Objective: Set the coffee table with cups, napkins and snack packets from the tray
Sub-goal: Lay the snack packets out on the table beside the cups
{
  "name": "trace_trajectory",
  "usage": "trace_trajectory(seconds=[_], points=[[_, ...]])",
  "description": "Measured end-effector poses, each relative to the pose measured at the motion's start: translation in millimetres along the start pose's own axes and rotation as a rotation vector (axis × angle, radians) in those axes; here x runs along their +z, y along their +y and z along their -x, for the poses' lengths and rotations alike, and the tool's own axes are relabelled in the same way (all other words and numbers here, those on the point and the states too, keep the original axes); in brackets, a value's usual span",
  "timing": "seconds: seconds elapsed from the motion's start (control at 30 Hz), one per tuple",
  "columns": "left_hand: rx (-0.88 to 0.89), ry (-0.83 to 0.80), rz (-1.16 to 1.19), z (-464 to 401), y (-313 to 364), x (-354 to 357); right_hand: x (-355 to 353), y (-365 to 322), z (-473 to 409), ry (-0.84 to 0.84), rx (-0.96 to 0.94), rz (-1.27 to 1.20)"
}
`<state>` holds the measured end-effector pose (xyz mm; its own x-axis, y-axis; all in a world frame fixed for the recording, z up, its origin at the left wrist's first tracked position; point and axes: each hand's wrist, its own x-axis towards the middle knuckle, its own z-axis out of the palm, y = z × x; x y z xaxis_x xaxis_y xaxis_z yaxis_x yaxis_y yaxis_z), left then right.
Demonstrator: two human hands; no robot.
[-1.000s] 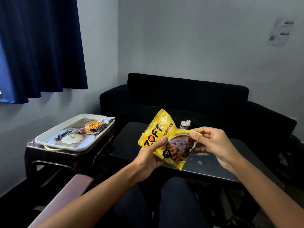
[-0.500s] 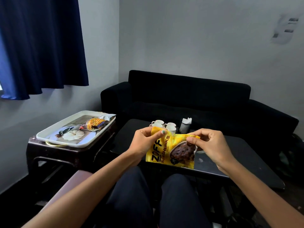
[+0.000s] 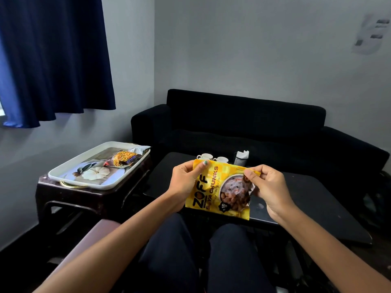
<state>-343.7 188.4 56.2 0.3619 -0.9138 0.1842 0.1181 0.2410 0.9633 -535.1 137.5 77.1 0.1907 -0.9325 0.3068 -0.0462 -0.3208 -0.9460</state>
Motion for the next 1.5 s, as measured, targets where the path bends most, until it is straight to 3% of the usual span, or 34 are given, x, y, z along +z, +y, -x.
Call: trace_trajectory(seconds=[0.13, 0.23, 0.37, 0.5, 0.67, 0.9, 1.07, 1.33, 1.43, 1.5], points=[[-0.055, 0.027, -0.082, -10, -7, 6, 6, 16, -9, 0.071, -0.003, 0.051], [-0.109, 0.153, -0.186, -22, -21, 9, 12, 37, -21, 0.197, 0.103, 0.020], [-0.361, 0.318, 0.065, -31, -50, 7, 23, 69, -29, 0.356, 0.366, -0.129], [-0.600, 0.250, 0.222, -25, -81, 11, 33, 94, -29, 0.489, 0.562, -0.306], [-0.745, 0.127, 0.136, -21, -107, 25, 46, 113, -30, 0.571, 0.666, -0.443], [-0.638, 0.269, -0.010, -54, -130, 25, 62, 146, -45, 0.534, 0.711, -0.324], [-0.616, 0.325, -0.073, -86, -138, 5, 76, 172, -59, 0.352, 0.745, -0.267], [-0.574, 0.304, -0.264, -119, -161, -21, 100, 196, -71, 0.117, 0.548, 0.239], [-0.511, 0.257, -0.419, -120, -169, -26, 105, 205, -76, -0.004, 0.462, 0.354], [-0.385, 0.206, -0.708, -118, -173, -29, 108, 211, -78, -0.101, 0.402, 0.448]])
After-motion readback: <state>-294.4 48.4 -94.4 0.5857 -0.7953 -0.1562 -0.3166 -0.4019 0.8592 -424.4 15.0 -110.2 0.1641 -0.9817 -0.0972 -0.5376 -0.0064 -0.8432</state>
